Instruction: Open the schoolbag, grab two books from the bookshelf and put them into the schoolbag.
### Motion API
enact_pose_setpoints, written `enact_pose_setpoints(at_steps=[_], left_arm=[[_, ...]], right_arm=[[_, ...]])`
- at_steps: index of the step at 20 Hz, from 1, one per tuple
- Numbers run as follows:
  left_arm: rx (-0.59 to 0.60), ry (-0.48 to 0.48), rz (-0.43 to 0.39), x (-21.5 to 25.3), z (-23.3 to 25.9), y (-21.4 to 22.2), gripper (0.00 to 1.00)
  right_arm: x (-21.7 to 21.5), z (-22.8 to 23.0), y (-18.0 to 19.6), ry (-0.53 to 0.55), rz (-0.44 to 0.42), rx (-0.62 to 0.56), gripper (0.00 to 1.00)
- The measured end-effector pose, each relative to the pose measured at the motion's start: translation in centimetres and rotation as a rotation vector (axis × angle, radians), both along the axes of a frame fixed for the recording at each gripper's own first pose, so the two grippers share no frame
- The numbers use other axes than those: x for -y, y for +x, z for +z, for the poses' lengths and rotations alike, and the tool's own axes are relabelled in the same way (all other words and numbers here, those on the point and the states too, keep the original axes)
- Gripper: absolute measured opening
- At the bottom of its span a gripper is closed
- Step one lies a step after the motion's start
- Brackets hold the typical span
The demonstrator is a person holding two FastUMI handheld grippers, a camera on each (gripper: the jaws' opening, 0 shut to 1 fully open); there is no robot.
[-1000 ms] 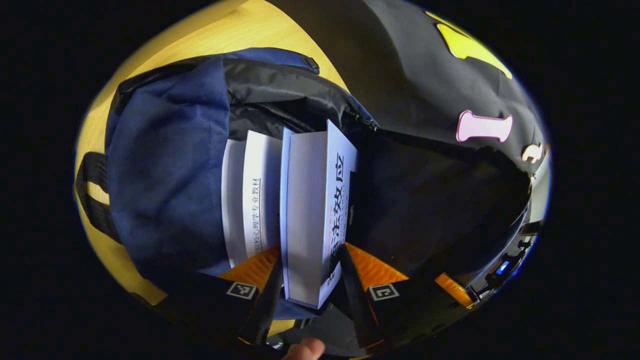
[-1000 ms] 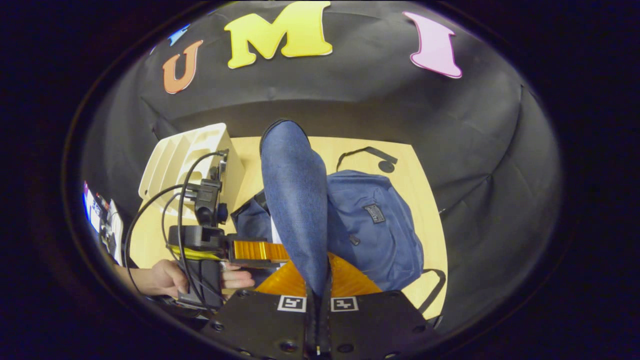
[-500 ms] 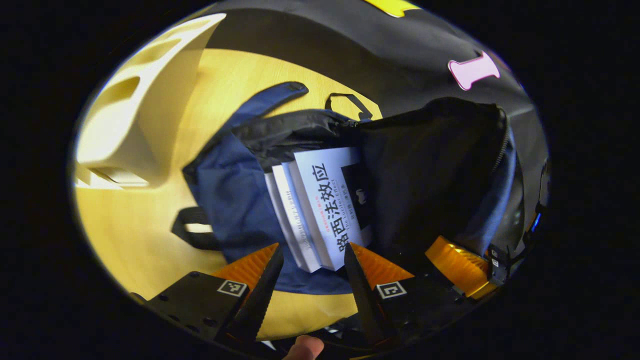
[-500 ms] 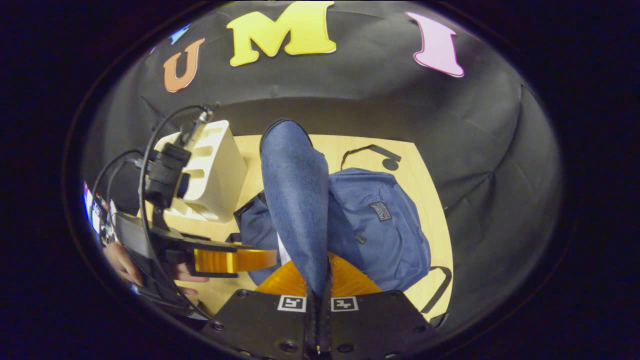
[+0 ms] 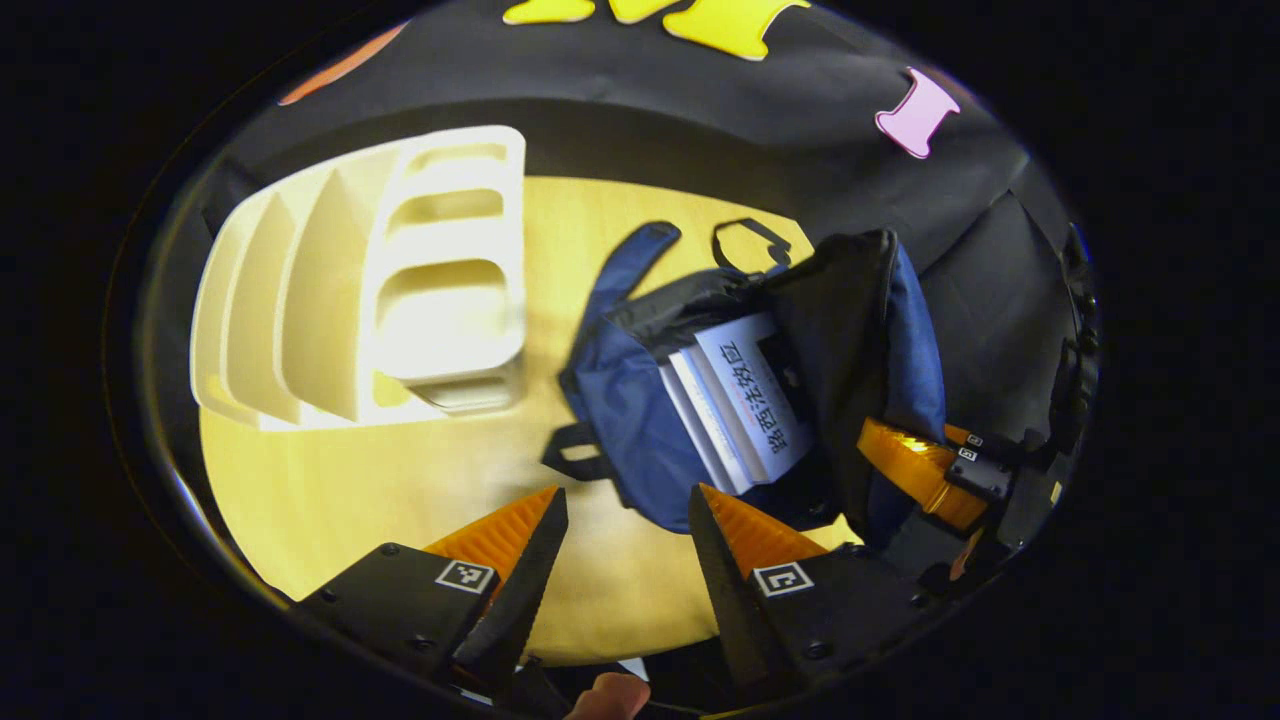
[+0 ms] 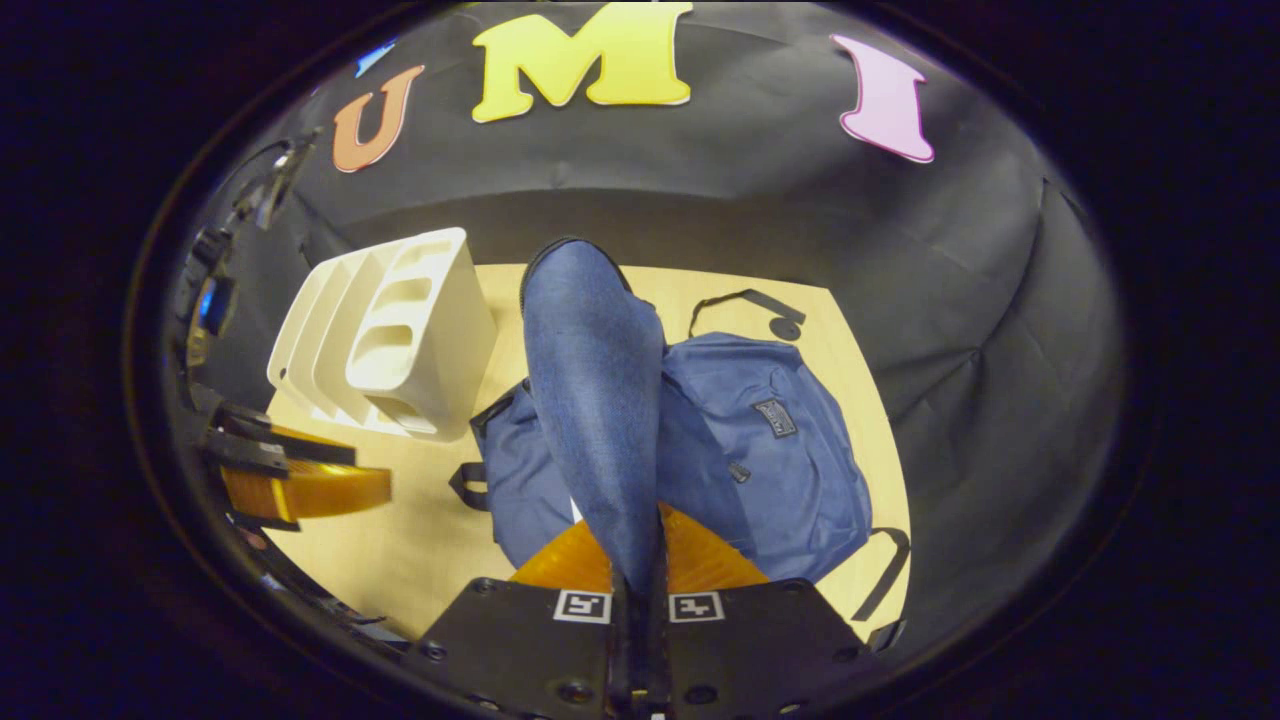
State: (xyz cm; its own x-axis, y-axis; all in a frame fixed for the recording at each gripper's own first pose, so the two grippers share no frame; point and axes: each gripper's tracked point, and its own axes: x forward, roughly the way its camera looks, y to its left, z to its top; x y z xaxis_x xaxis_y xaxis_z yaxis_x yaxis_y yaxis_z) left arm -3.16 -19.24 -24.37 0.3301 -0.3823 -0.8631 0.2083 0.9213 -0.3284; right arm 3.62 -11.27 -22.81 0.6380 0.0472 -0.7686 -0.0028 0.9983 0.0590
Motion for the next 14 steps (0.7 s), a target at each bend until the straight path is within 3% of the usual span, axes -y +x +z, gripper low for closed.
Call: enact_pose_setpoints(at_steps=[3, 4, 5, 7, 8, 10, 13, 14], left_arm=[[0.136, 0.024, 0.078, -3.1, 3.4, 2.0, 0.79], [0.192, 0.043, 0.102, -4.3, 4.7, 2.9, 0.79], [0.251, 0.063, 0.125, -5.5, 5.8, 3.9, 0.78], [0.358, 0.102, 0.169, -7.9, 7.4, 5.5, 0.78], [0.406, 0.114, 0.191, -8.9, 8.7, 6.3, 0.78], [0.492, 0.117, 0.238, -10.1, 10.7, 7.7, 0.78], [0.599, 0.091, 0.305, -11.5, 14.7, 9.3, 0.79], [0.637, 0.079, 0.327, -12.3, 16.5, 9.7, 0.79]], right_arm=[[-0.8, 0.2, -0.3, 0.000, -0.003, 0.003, 0.11], [-1.0, 0.1, -0.3, 0.002, -0.008, 0.003, 0.21], [-0.9, 0.2, -0.3, 0.000, -0.012, 0.004, 0.25], [-1.2, 0.2, -0.6, 0.018, -0.020, 0.004, 0.25], [-1.5, 0.2, -0.7, 0.029, -0.025, 0.001, 0.34], [-2.0, 0.7, -0.9, 0.041, -0.023, 0.005, 0.39], [-4.3, 2.0, -1.6, 0.101, -0.004, 0.025, 0.65], [-5.0, 2.7, -1.7, 0.117, 0.006, 0.043, 0.77]])
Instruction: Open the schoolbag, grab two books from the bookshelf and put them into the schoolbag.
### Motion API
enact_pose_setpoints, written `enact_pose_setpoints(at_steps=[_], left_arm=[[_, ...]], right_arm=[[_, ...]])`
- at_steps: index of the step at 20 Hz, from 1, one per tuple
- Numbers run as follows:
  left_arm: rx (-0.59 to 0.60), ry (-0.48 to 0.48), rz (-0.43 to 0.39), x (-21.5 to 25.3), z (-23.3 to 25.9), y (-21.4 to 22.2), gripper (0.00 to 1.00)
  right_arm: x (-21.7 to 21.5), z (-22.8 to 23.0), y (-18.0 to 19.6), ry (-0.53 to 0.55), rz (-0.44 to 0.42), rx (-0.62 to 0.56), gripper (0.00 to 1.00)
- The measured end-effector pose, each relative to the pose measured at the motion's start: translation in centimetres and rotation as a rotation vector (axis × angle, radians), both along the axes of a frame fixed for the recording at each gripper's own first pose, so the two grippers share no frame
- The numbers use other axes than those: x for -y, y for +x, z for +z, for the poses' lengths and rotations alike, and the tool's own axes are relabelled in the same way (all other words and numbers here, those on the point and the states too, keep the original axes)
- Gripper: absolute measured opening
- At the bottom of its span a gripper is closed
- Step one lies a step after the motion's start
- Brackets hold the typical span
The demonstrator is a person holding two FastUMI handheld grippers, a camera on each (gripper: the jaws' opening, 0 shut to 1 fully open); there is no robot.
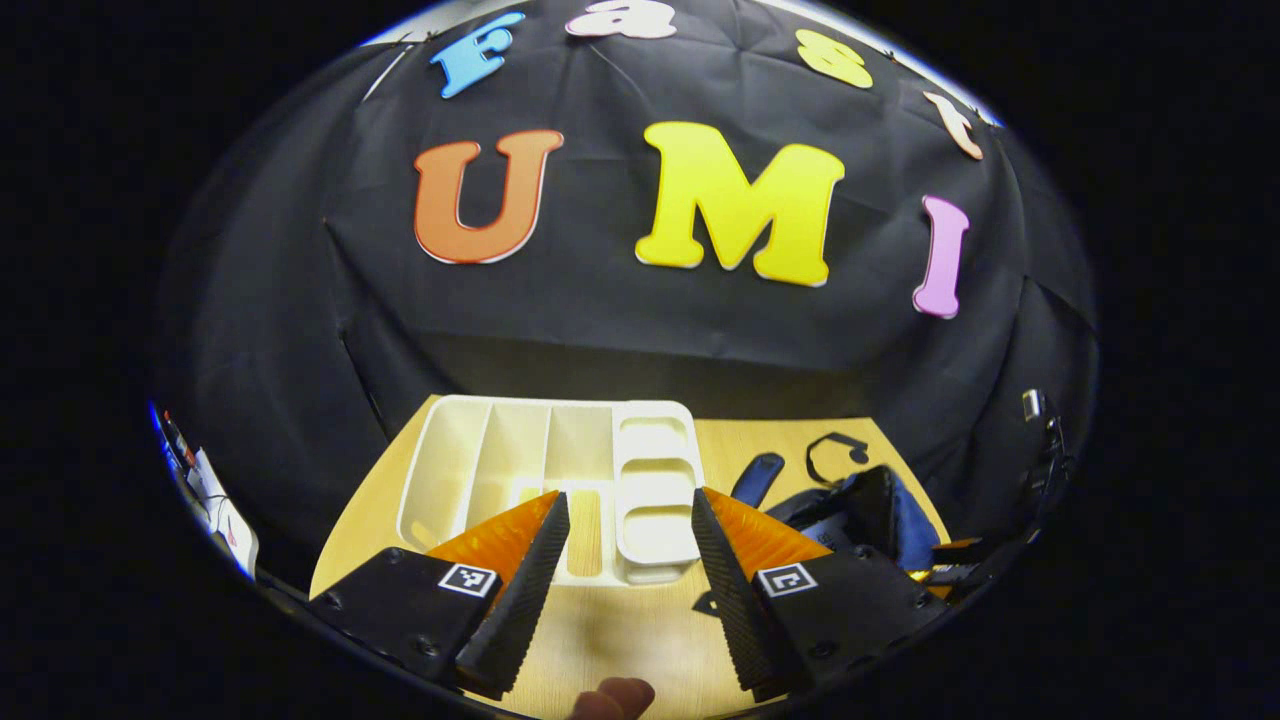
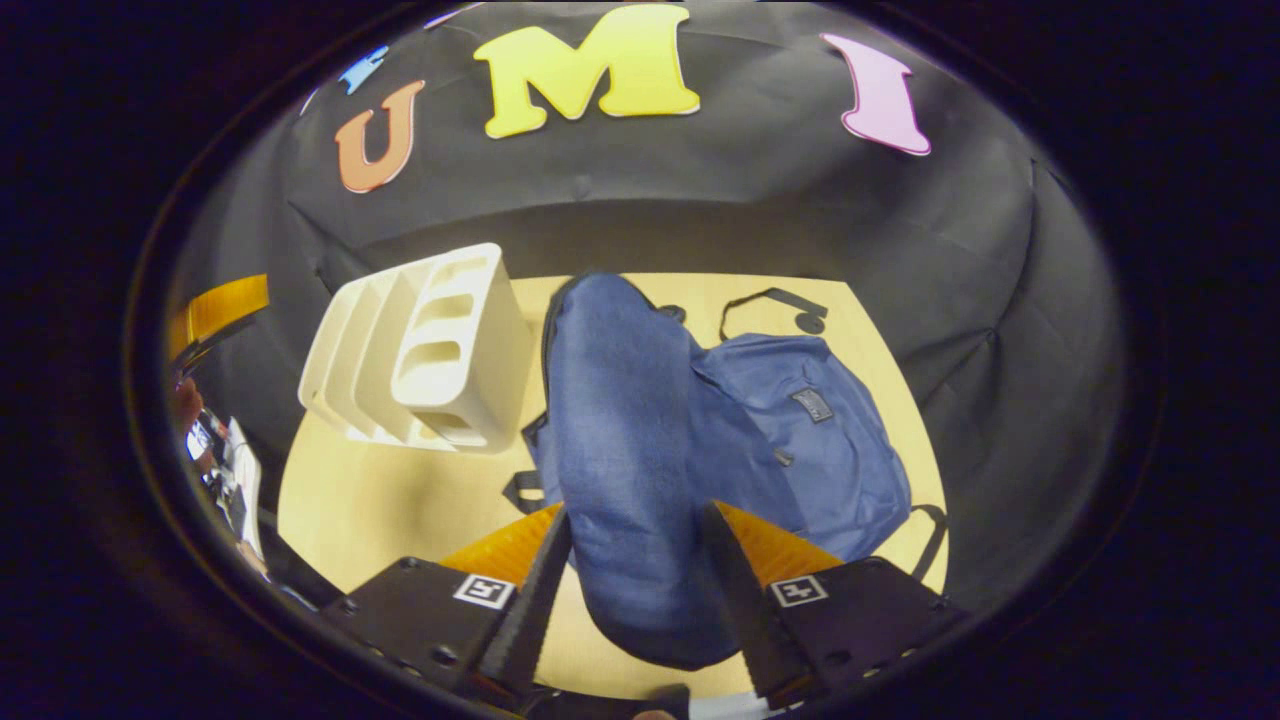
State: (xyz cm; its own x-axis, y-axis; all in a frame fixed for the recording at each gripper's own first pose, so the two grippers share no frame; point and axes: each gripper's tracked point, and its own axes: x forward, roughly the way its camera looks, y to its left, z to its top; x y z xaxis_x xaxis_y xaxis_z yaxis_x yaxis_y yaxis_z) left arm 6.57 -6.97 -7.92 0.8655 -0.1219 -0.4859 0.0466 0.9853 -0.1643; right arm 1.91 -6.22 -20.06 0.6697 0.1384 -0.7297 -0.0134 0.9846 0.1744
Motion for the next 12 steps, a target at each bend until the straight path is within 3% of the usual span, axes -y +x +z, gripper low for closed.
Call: enact_pose_setpoints(at_steps=[2, 3, 4, 5, 12], left_arm=[[0.061, -0.010, 0.015, -0.7, 1.7, 0.3, 0.82], [0.088, -0.005, 0.031, -1.4, 2.6, 0.5, 0.89], [0.118, 0.004, 0.042, -2.1, 3.6, 0.8, 0.84], [0.149, 0.013, 0.052, -2.6, 4.8, 1.0, 0.96], [0.431, 0.092, 0.107, -4.2, 15.6, 1.1, 0.98]], right_arm=[[-1.2, 1.8, 0.0, 0.022, 0.013, 0.047, 0.87], [-1.7, 2.8, 0.2, 0.034, 0.014, 0.080, 0.92], [-2.3, 4.5, 0.4, 0.051, 0.014, 0.122, 0.98], [-2.6, 6.4, 0.8, 0.055, 0.006, 0.180, 0.98], [-2.0, 22.1, 3.5, -0.033, -0.106, 0.657, 0.96]])
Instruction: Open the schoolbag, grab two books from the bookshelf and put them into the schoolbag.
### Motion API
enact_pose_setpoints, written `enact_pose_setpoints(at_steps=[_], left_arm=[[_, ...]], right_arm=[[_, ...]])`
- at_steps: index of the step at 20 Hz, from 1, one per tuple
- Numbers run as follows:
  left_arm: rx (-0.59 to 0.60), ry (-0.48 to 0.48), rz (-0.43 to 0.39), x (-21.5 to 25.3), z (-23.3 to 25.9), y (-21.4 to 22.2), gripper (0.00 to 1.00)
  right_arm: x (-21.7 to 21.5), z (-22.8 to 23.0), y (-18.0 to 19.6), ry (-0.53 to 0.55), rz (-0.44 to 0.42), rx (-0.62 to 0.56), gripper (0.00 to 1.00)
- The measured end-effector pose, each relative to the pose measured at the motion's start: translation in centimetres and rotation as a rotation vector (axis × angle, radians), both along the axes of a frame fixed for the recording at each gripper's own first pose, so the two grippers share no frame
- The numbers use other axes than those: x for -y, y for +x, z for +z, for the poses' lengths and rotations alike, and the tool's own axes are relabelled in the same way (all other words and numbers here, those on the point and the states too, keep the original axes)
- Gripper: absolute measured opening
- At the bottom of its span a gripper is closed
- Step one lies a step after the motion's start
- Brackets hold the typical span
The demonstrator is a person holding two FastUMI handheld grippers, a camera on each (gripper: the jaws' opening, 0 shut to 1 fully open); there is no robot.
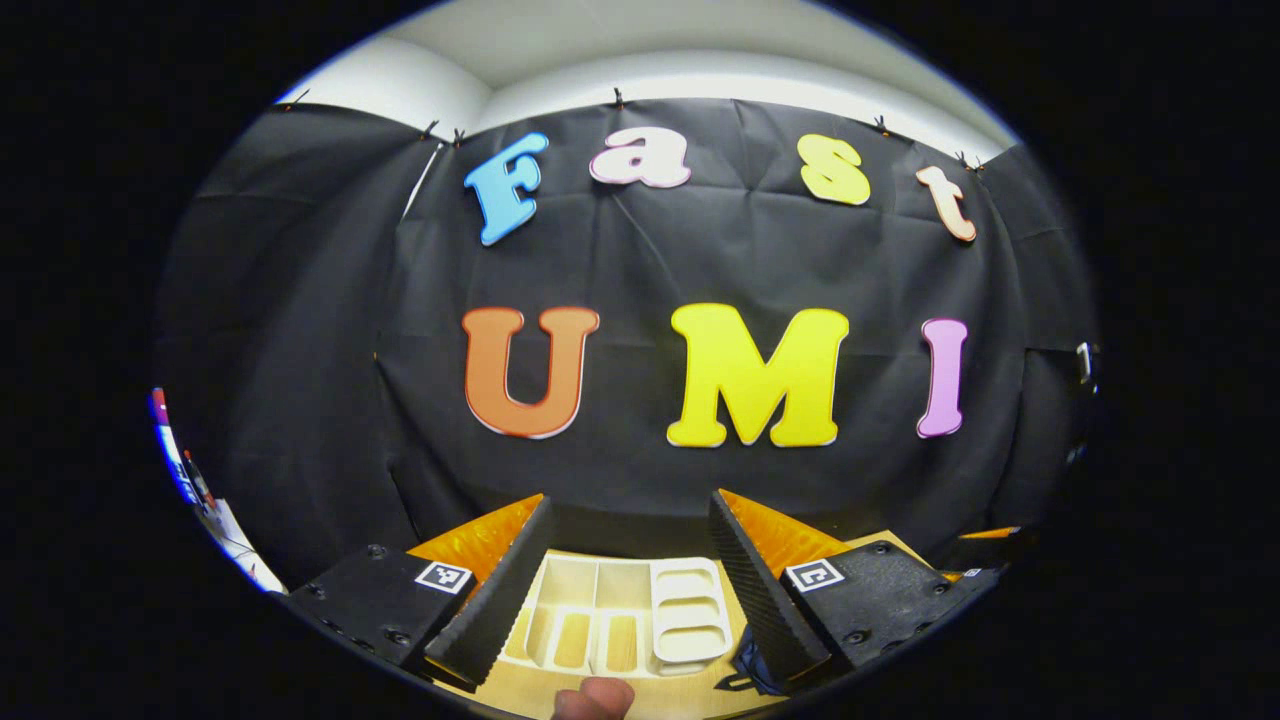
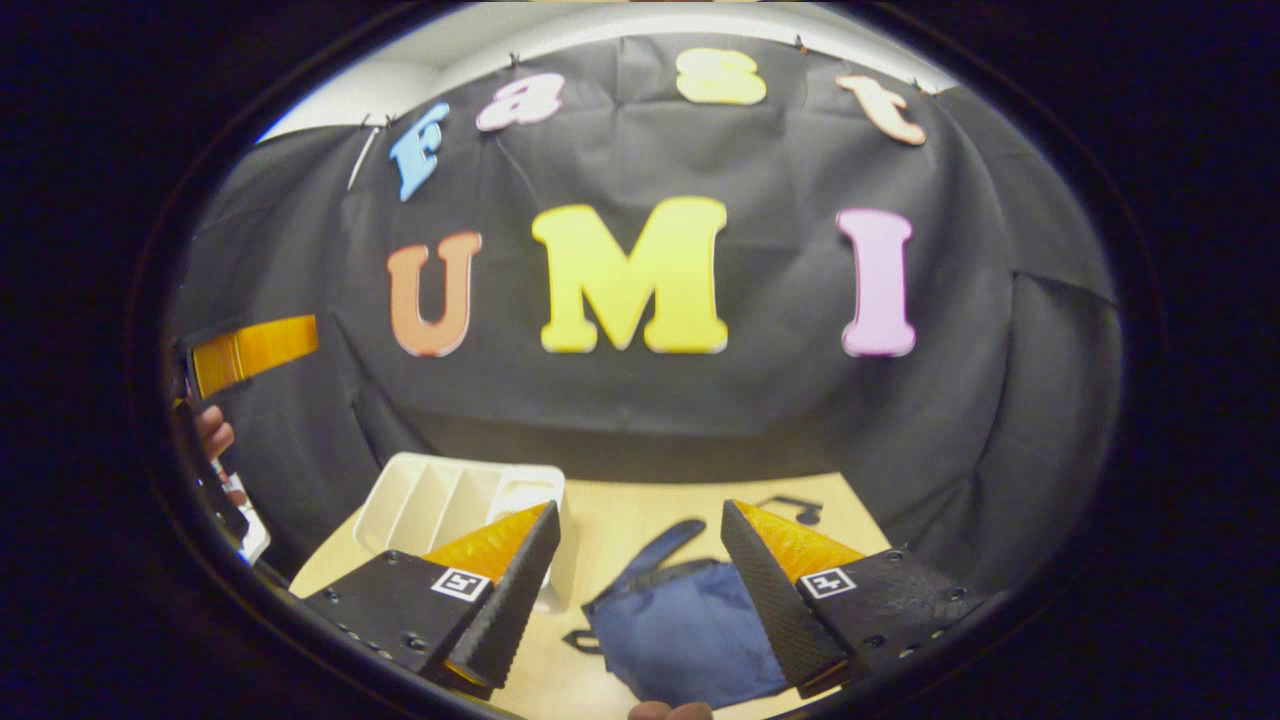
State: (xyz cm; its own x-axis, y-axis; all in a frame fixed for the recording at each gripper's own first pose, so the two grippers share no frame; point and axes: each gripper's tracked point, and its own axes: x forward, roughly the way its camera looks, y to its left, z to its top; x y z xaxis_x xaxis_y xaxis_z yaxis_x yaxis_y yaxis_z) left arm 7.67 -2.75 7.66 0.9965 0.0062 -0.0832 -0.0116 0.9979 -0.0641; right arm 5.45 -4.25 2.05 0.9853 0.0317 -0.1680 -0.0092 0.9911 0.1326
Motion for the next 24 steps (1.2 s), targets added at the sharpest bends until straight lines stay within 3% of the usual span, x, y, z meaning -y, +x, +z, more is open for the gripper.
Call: enact_pose_setpoints(at_steps=[4, 6, 11, 17, 24], left_arm=[[0.069, 0.017, -0.007, 1.0, 3.0, -1.0, 0.98], [0.056, -0.014, -0.021, 1.8, 2.7, -1.8, 0.98], [0.019, -0.078, -0.034, 1.9, 1.0, -3.7, 0.98], [0.080, 0.003, -0.005, 0.7, 2.8, -4.1, 0.98], [0.109, 0.035, -0.043, 1.8, 4.0, -3.8, 0.98]], right_arm=[[0.1, 7.3, -1.3, 0.025, -0.063, 0.247, 0.96], [1.3, 8.1, -2.1, 0.000, -0.088, 0.304, 0.97], [0.9, 7.8, -3.2, -0.029, -0.083, 0.281, 0.94], [1.7, 8.4, -3.4, -0.038, -0.120, 0.296, 0.94], [2.3, 9.6, -3.3, -0.051, -0.123, 0.319, 0.95]])
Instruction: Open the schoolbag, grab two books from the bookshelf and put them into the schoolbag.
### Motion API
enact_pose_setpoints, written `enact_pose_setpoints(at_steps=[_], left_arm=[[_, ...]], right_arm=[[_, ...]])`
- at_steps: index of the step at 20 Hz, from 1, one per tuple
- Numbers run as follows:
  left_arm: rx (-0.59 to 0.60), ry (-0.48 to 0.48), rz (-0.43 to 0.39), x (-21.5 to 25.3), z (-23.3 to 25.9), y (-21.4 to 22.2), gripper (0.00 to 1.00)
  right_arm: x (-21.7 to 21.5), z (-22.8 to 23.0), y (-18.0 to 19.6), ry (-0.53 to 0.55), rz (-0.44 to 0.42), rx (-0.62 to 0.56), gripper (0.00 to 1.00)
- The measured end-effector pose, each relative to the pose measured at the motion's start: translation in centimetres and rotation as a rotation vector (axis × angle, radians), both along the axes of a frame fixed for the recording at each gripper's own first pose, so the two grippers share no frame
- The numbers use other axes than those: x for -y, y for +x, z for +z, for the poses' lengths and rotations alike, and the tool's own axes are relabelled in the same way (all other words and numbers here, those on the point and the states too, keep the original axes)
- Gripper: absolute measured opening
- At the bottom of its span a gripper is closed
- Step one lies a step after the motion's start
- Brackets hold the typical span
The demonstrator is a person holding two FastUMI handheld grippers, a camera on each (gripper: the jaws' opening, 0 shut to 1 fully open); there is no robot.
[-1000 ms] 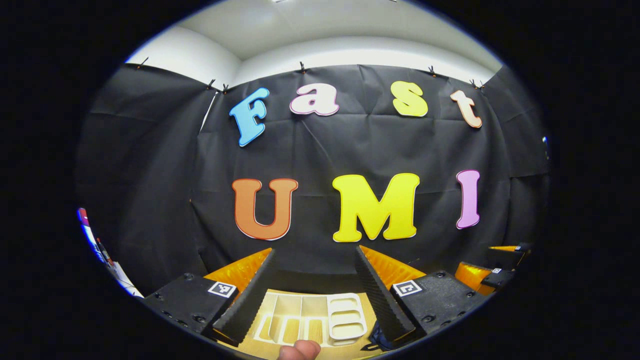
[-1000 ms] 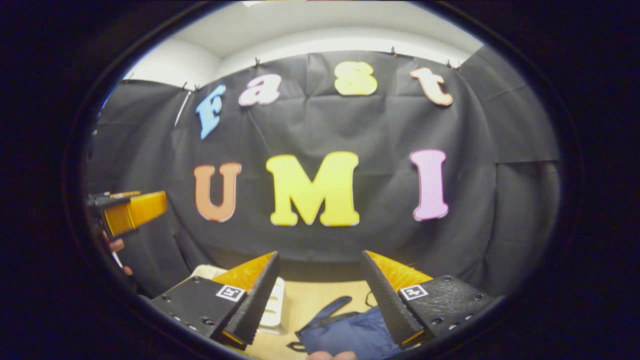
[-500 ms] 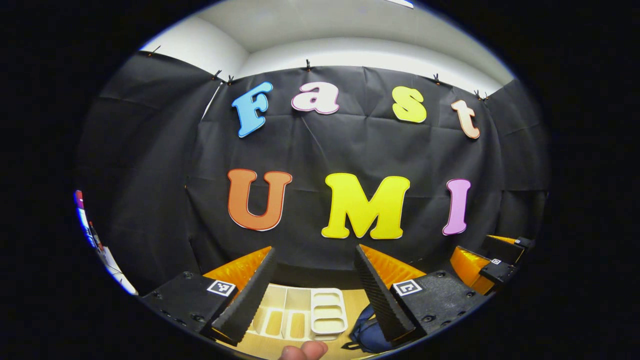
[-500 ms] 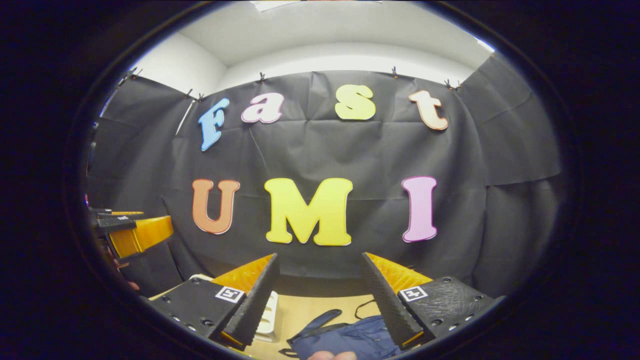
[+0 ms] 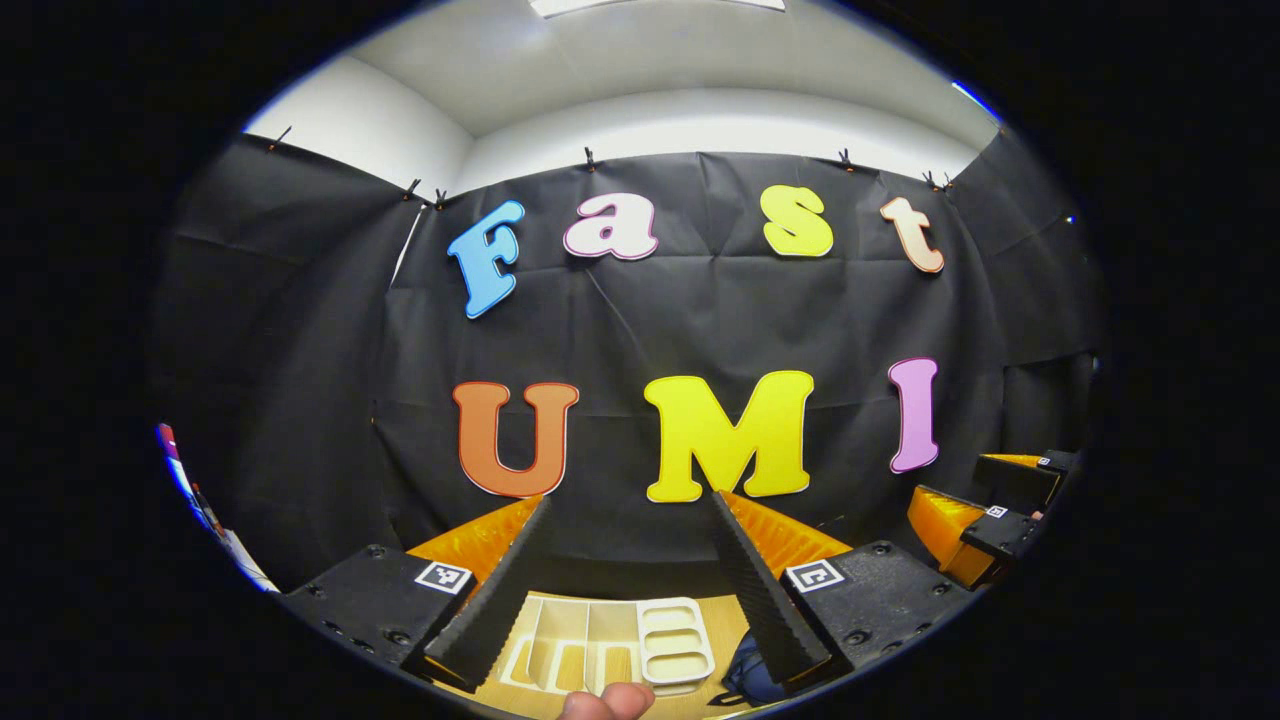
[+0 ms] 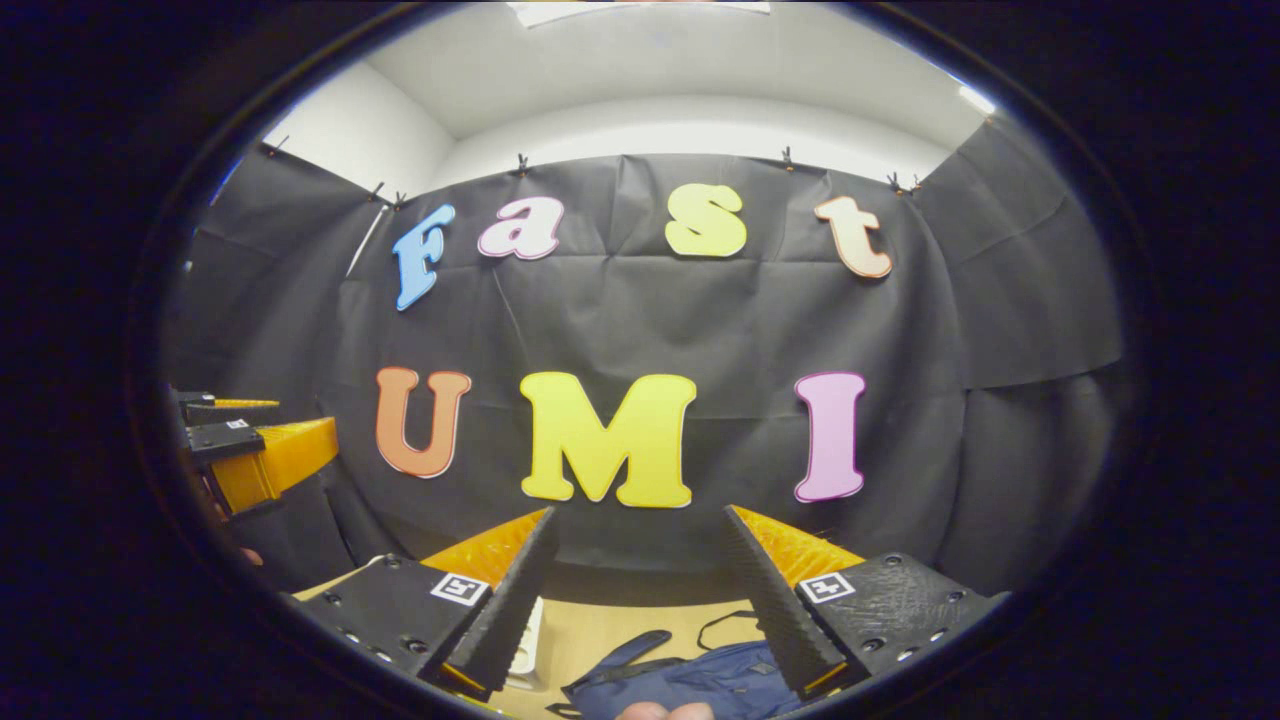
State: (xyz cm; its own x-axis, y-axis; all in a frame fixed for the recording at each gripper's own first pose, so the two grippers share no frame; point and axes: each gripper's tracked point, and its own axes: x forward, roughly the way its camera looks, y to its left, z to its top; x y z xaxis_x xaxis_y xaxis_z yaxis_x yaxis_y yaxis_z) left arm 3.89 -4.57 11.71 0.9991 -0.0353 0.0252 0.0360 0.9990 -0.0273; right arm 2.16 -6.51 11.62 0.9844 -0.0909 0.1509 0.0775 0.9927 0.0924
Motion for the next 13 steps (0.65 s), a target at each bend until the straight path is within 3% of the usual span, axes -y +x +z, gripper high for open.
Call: enact_pose_setpoints(at_steps=[13], left_arm=[[-0.050, -0.009, -0.030, 0.0, -1.7, 1.0, 0.98]], right_arm=[[-0.3, -0.5, 0.8, 0.004, -0.019, -0.029, 0.95]])
